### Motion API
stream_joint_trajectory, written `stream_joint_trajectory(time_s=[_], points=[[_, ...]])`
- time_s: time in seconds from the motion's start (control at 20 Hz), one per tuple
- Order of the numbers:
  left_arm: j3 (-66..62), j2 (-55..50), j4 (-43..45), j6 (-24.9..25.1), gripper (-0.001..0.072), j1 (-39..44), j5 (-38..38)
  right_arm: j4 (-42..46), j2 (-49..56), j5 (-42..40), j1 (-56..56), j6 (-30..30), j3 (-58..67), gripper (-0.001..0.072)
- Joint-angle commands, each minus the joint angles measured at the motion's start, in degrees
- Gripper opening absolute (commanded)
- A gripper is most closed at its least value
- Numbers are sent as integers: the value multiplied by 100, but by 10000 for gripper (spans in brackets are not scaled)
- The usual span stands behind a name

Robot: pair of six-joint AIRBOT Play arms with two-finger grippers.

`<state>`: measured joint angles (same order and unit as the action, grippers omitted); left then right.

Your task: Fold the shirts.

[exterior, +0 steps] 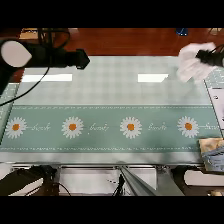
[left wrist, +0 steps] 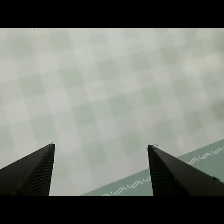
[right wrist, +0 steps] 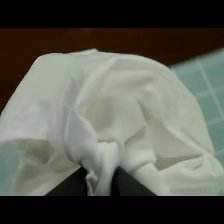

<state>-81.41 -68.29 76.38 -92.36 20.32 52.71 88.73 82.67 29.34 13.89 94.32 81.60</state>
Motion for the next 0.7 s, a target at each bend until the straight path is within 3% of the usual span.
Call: stream_joint_trajectory(time_s=[0.0, 0.15, 0.35, 0.5, 0.65], points=[[-756, 286, 42, 188, 716, -7, 509, -37, -1532, 118, -319, -717, 262, 40], [-1351, 599, 66, 184, 715, -7, 1408, -144, -2820, 262, -748, -741, 273, 41], [-1425, 1036, 85, 162, 714, -7, 2389, -356, -3875, 1703, -1331, -732, 271, 42], [-1423, 1091, 127, -2, 714, -4, 3161, -1427, -3958, 3115, -1832, -734, 236, 42], [-1231, 1080, 286, -4, 713, -4, 3353, -1790, -3595, 3587, -2824, -734, -168, 42]])
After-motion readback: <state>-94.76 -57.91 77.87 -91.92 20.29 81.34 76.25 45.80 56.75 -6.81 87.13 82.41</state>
